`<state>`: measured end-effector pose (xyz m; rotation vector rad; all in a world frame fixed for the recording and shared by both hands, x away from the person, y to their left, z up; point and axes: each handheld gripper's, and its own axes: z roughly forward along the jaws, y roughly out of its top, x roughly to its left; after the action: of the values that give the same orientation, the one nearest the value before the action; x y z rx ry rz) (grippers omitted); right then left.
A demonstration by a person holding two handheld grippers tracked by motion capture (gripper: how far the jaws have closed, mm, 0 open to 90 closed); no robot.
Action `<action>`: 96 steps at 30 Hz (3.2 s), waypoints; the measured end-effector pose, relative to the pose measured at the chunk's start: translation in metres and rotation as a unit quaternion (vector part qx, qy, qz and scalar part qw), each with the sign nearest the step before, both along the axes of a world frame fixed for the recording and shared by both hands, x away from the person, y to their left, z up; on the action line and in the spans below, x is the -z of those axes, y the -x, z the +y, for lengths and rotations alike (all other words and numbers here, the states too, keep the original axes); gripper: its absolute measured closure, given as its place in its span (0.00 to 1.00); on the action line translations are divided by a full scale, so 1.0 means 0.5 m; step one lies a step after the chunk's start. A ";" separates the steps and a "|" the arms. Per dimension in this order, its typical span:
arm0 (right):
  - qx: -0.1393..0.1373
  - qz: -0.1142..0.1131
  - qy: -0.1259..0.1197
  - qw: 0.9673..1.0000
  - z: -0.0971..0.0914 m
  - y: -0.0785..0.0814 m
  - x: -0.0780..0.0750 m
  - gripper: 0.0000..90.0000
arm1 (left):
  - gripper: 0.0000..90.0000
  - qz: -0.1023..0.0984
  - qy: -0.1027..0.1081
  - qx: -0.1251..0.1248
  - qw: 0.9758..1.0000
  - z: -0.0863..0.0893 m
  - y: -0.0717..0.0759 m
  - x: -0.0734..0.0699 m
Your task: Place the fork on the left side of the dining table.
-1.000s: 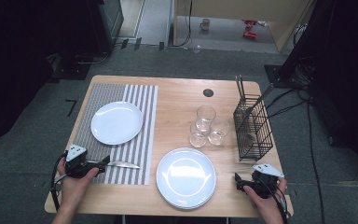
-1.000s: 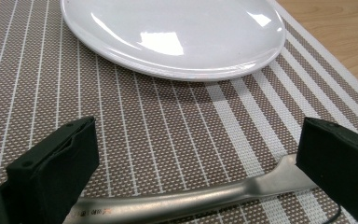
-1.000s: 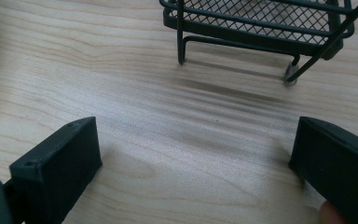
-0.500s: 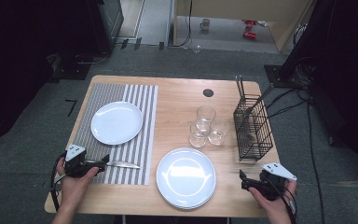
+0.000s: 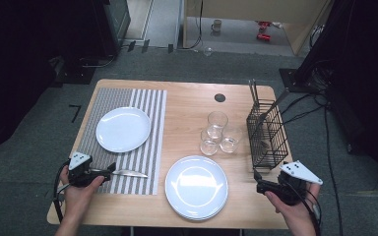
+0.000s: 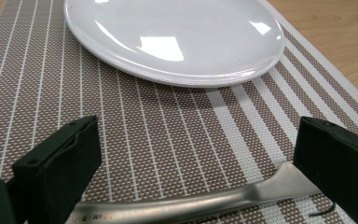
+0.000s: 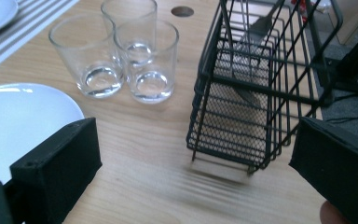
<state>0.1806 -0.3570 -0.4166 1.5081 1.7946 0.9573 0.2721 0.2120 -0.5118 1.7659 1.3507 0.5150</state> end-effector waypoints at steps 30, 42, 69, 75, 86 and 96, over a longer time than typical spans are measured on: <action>-0.012 -0.018 0.006 1.000 0.023 -0.088 -0.089 0.01 | 0.01 0.001 -0.009 0.005 1.000 -0.004 0.000 0.002; 0.000 -0.014 0.004 1.000 0.023 -0.129 -0.096 0.01 | 0.01 0.000 -0.011 0.007 1.000 -0.005 0.000 0.002; 0.023 -0.035 0.027 0.999 0.036 -0.223 -0.083 0.35 | 0.01 0.002 -0.010 0.007 1.000 -0.005 -0.001 0.003; 0.030 -0.033 0.035 0.998 0.034 -0.246 -0.077 0.52 | 0.01 0.002 -0.011 0.008 1.000 -0.006 -0.001 0.004; 0.029 -0.029 0.075 0.996 0.047 -0.270 -0.065 0.74 | 0.01 0.007 -0.007 0.009 1.000 -0.004 -0.003 0.004; 0.010 -0.028 0.075 0.997 0.047 -0.271 -0.066 0.91 | 0.01 0.008 -0.009 0.011 1.000 -0.005 -0.003 0.005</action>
<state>0.3163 -0.3335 -0.3834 1.3910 1.7676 0.8269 0.2735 0.2093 -0.5141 1.8019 1.3402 0.5037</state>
